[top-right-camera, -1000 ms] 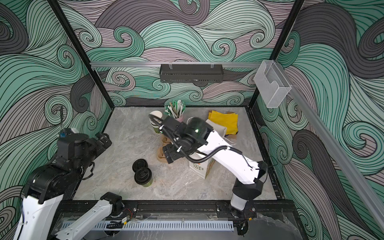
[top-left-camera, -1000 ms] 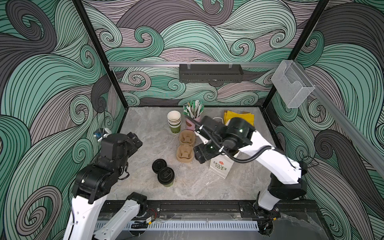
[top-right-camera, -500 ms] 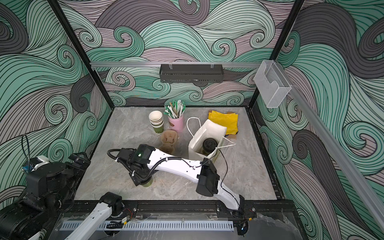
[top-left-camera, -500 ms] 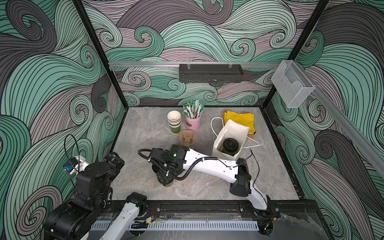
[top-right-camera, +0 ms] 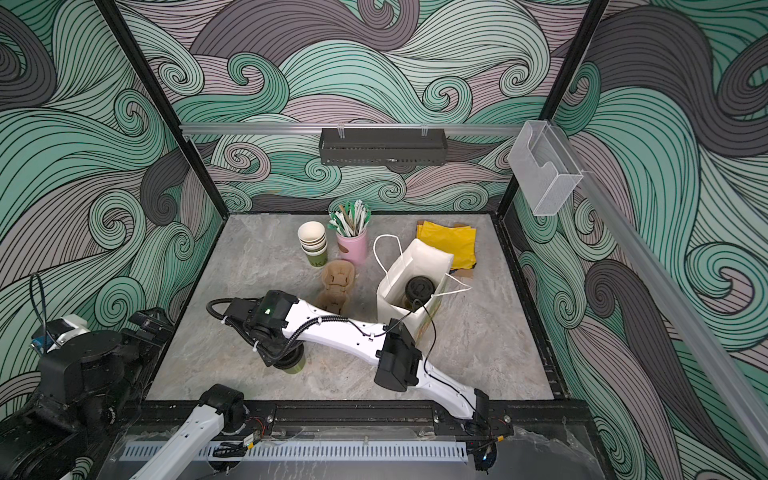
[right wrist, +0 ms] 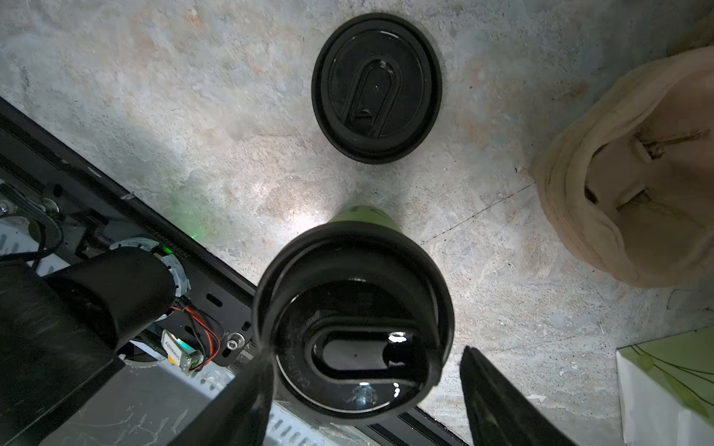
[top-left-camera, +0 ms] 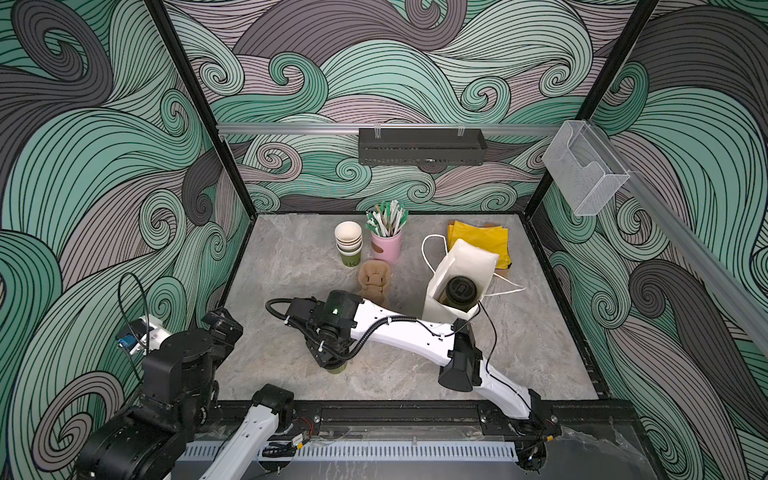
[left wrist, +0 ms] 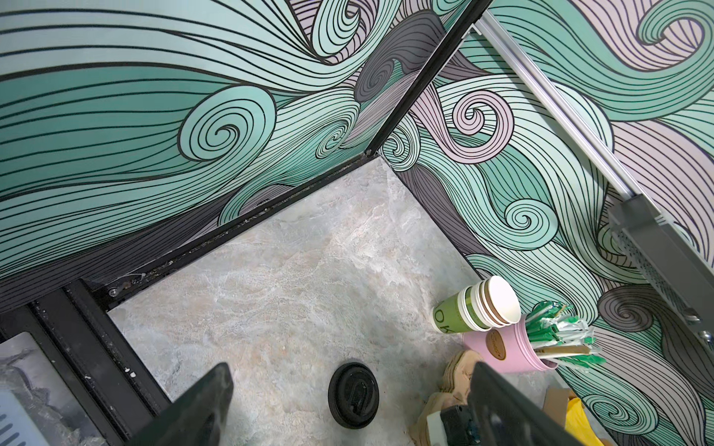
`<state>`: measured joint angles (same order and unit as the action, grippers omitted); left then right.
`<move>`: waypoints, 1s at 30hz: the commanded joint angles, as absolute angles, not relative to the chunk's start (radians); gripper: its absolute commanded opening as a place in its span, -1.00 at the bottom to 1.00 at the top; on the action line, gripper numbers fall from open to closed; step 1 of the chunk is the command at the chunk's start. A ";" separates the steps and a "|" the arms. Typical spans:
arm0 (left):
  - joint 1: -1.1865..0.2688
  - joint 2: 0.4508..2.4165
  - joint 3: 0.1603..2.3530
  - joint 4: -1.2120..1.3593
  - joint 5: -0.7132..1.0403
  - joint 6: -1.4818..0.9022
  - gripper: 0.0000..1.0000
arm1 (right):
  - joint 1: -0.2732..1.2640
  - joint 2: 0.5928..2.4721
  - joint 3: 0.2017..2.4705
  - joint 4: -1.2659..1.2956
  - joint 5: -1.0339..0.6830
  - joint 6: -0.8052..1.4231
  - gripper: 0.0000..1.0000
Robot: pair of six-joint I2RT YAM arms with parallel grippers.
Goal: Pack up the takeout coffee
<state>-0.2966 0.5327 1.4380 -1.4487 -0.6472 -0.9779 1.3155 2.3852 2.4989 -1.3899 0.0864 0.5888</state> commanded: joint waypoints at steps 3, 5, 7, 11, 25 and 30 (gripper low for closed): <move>-0.293 0.541 1.453 -1.463 -0.661 -0.959 0.95 | 1.323 2.407 2.537 -1.419 0.104 0.602 0.52; -0.292 0.543 1.453 -1.461 -0.659 -0.955 0.95 | 1.325 2.410 2.549 -1.419 0.100 0.598 0.54; -0.293 0.545 1.453 -1.458 -0.654 -0.955 0.95 | 1.327 2.416 2.553 -1.419 0.096 0.595 0.55; -0.292 0.546 1.450 -1.453 -0.649 -0.954 0.95 | 1.328 2.426 2.553 -1.421 0.089 0.593 0.54; -0.291 0.555 1.447 -1.440 -0.632 -0.946 0.95 | 1.331 2.459 2.562 -1.440 0.088 0.596 0.45; -0.291 0.557 1.446 -1.435 -0.629 -0.942 0.95 | 1.332 2.469 2.563 -1.454 0.095 0.592 0.42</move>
<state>-0.2966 0.5411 1.4380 -1.4422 -0.6376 -0.9611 1.3251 2.4390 2.5446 -1.4029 0.0788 0.5869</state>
